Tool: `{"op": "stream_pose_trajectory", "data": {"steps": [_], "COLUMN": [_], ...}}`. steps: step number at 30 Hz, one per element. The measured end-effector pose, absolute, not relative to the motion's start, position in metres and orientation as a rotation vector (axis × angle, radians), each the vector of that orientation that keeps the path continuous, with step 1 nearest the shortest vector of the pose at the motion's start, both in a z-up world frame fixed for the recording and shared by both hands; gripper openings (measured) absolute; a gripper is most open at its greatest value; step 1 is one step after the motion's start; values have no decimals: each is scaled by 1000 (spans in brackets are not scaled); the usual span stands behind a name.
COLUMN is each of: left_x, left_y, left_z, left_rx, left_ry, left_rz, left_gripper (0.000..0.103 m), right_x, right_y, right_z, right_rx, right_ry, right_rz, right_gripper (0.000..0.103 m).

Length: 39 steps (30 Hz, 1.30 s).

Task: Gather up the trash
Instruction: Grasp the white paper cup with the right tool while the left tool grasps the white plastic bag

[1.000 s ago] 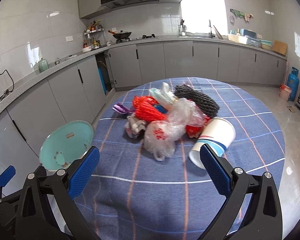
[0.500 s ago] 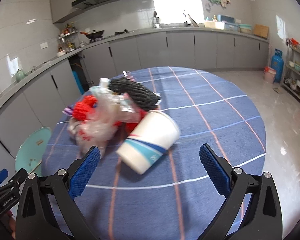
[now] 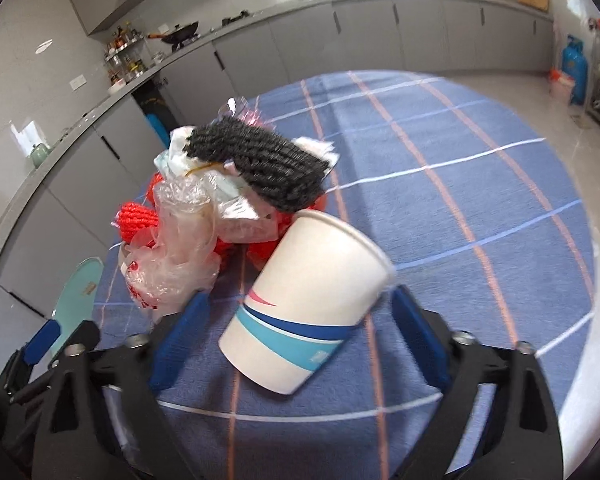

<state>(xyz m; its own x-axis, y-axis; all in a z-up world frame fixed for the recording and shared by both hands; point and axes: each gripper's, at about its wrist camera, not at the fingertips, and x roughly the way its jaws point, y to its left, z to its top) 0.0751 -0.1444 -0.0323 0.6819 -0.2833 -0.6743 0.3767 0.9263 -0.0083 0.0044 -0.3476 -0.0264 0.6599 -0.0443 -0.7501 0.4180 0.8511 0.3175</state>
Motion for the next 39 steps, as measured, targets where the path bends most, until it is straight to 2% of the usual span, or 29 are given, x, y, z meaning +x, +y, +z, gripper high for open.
{"op": "stream_pose_trajectory", "data": {"steps": [1,3,5,16,21,22,26,29,33,37,39], "left_x": [77,80,81,93,98,98,94,89,74,61,56], "left_y": [-148,-156,-163,-221,-234,-234,-229,-220,-208,-189,-178], "left_z": [-33,-34,-33,-41,-52,-54,-55,-49,-37,-24,-19], "left_rx": [142,144,143,150,154,151,135,99,110,102,84], "left_ry": [736,748,756,795,826,830,818,788,744,703,690], "left_rz": [-376,-395,-418,-523,-539,-548,-577,-619,-684,-710,-712], "left_gripper": [89,89,89,89,69,60,45,41,41,41,41], "right_x": [8,11,9,-28,-27,-25,-24,-28,-35,-42,-42], "right_y": [-349,-353,-354,-376,-377,-378,-376,-372,-367,-359,-353], "right_z": [-30,-34,-30,-11,-19,-20,-22,-19,-8,9,17], "right_rx": [509,531,519,470,491,492,489,479,452,415,398], "right_ry": [835,839,830,767,783,788,790,774,738,689,669], "right_rz": [-267,-241,-242,-326,-334,-335,-340,-340,-350,-360,-354], "right_gripper": [74,70,61,57,57,57,57,57,56,46,46]}}
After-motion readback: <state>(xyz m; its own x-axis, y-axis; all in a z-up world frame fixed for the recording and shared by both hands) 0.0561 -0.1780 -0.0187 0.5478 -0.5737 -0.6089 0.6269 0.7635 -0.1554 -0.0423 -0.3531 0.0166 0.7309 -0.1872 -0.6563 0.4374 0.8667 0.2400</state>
